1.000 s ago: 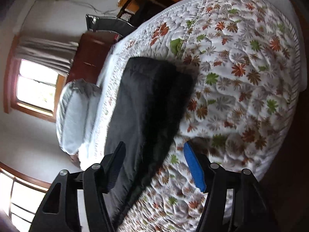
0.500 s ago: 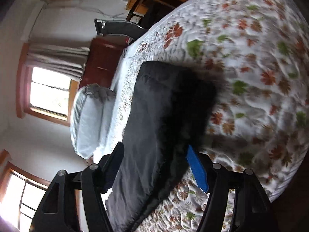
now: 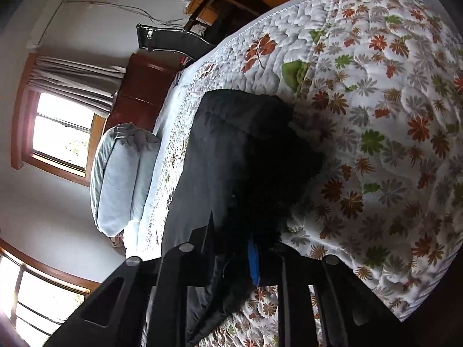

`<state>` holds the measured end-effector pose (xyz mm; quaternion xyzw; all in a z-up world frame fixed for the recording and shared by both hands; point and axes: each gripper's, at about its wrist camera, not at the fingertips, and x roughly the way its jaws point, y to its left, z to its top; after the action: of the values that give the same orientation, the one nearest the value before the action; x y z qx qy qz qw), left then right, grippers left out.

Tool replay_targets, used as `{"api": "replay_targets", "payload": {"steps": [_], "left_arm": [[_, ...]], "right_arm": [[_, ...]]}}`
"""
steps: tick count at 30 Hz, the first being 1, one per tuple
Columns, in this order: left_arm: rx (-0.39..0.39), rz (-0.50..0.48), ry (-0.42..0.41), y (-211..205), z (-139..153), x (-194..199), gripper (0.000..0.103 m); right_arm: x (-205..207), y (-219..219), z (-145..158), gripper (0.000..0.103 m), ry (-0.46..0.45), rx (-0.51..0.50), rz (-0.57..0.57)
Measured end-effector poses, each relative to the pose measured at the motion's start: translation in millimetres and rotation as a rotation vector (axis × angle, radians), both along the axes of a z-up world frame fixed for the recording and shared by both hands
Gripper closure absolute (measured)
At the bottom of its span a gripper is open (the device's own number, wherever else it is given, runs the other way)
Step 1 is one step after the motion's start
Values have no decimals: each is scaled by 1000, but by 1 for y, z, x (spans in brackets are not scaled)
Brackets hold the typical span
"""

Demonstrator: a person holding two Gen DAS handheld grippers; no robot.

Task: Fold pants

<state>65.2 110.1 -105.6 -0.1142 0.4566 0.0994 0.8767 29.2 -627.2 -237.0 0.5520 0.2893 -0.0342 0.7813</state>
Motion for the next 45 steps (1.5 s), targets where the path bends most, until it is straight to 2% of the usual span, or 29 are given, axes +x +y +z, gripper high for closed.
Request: {"api": "replay_targets", "payload": {"steps": [5,17,22,27,35,45], "left_arm": [[19,-9,5,-3,-2,-1,3],[-2,-10,9,2,-4,-3,3],[-16,-10,9,3,-5,-4,3],[-2,-21,24,1,-8,-2,3],[5,-29,39,2,-11,1,3],[-15,-36,31,4,-11,-2,3]], "right_arm": [[2,1,9,88,8,-44,7],[19,19,46,91,33,-207,30],[16,20,49,92,29,-215,28],[14,21,61,94,-17,-213,25],[22,46,118,95,-107,-337,86],[31,111,189,95,-220,-533,231]]}}
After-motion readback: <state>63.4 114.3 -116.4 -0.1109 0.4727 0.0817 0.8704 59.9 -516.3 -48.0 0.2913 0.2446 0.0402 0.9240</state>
